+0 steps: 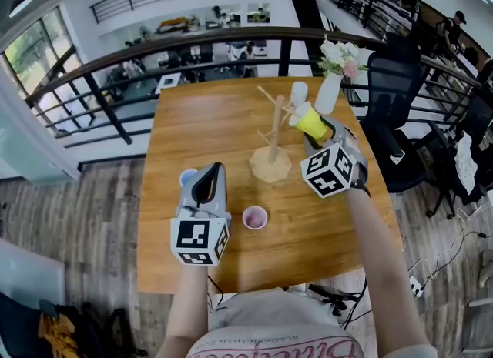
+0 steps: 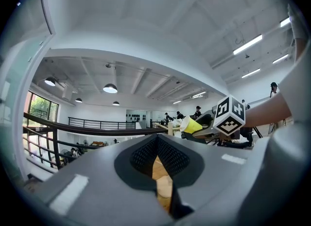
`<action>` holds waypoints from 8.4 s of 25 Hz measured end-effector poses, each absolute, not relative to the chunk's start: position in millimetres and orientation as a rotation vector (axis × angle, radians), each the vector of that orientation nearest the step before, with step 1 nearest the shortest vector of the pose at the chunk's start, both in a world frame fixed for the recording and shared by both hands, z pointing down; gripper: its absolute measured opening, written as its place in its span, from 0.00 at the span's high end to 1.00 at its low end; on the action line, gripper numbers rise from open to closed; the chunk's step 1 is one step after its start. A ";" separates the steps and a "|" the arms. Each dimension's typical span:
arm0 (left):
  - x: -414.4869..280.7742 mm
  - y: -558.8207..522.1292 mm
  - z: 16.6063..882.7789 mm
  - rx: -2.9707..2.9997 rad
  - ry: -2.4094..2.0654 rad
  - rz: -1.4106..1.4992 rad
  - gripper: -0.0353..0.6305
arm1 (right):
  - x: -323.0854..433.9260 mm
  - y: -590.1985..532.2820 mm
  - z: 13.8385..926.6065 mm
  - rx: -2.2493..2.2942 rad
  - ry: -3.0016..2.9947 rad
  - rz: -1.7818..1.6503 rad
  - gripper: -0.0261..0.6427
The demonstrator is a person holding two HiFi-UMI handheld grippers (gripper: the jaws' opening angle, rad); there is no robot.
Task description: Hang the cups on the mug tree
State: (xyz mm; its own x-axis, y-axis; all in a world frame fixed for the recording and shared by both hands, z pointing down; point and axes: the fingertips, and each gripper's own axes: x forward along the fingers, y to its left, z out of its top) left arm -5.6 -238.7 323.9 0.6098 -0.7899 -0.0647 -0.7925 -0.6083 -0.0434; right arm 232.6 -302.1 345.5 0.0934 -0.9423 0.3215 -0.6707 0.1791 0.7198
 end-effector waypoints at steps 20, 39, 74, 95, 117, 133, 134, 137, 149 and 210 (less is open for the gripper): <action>-32.9 -241.7 327.0 -2.728 1.455 0.097 0.93 | 206.9 -323.4 362.9 1.182 -1.333 -0.723 0.62; -48.0 -234.9 329.8 -2.726 1.492 0.108 0.93 | 199.4 -302.4 350.2 1.354 -1.494 -0.661 0.34; -101.1 -208.5 350.2 -2.779 1.355 0.027 0.93 | 105.5 -176.8 420.3 1.838 -2.195 0.036 0.38; -117.0 -202.3 385.3 -2.792 1.458 -0.038 0.93 | 64.1 -138.2 557.6 1.626 -2.178 0.378 0.47; -143.4 -203.0 405.1 -2.718 1.601 -0.123 0.93 | 60.0 -191.5 633.2 1.581 -2.075 0.516 0.50; -125.8 -218.6 393.8 -2.740 1.593 -0.087 0.93 | 70.3 -185.1 616.5 1.520 -2.066 0.431 0.58; -123.6 -220.1 392.5 -2.742 1.590 -0.082 0.93 | 72.5 -186.8 612.4 1.525 -2.068 0.422 0.58; -115.9 -224.6 388.6 -2.747 1.583 -0.070 0.93 | 79.4 -193.1 598.7 1.542 -2.080 0.396 0.58; -88.8 -237.5 367.9 -2.741 1.577 -0.025 0.93 | 107.9 -215.9 553.9 1.545 -2.104 0.299 0.58; -96.5 -253.1 369.3 -2.690 1.630 -0.090 0.93 | 200.2 -333.9 536.8 0.912 -1.244 -0.531 0.58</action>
